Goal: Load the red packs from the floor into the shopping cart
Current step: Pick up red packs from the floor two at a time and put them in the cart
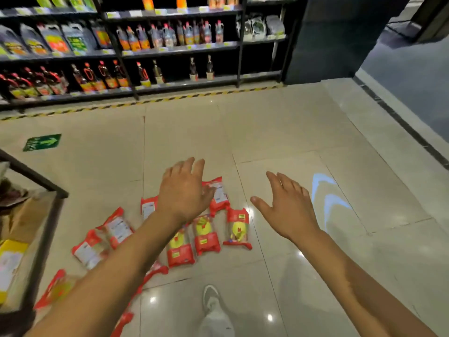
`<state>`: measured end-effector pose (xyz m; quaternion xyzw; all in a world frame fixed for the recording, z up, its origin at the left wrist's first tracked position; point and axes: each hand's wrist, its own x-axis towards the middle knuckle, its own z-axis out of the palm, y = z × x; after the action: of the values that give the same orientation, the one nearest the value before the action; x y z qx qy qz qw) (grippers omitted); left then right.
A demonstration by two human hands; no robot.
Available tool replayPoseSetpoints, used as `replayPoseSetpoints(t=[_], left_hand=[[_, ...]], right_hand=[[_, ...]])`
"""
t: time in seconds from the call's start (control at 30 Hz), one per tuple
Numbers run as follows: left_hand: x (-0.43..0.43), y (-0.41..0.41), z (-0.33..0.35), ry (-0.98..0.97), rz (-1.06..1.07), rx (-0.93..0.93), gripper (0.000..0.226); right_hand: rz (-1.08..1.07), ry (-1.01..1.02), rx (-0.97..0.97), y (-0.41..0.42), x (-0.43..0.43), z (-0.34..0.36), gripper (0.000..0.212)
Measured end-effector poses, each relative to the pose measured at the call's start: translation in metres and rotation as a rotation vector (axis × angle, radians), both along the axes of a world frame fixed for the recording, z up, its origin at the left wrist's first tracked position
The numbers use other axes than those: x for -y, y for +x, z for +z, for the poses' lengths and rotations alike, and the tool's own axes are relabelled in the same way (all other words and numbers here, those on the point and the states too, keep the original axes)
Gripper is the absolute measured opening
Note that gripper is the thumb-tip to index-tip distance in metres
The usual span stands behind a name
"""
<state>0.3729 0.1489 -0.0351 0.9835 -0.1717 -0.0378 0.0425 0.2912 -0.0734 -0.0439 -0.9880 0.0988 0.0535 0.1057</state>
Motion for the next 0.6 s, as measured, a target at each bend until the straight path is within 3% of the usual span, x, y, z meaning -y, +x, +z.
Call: replayPoseSetpoints(t=[0.17,0.3,0.43,0.6], left_hand=[[0.036,0.098,-0.115,0.061,0.042,-0.14,0.071],[0.069,0.164,-0.251,0.075,0.099,-0.323,0.076],[0.097,0.224,-0.424,-0.02,0.252,-0.503,0.078],[0.112,0.267,-0.634,-0.272,0.552,-0.668,0.072]], right_hand=[[-0.014,0.071,-0.18,0.091,0.035,-0.112,0.076],[-0.048,0.207,-0.396,0.148,0.062,-0.242,0.076],[-0.148,0.402,-0.56,0.187,0.092,-0.411,0.082],[-0.305,0.603,-0.719,0.204,0.121,-0.623,0.086]])
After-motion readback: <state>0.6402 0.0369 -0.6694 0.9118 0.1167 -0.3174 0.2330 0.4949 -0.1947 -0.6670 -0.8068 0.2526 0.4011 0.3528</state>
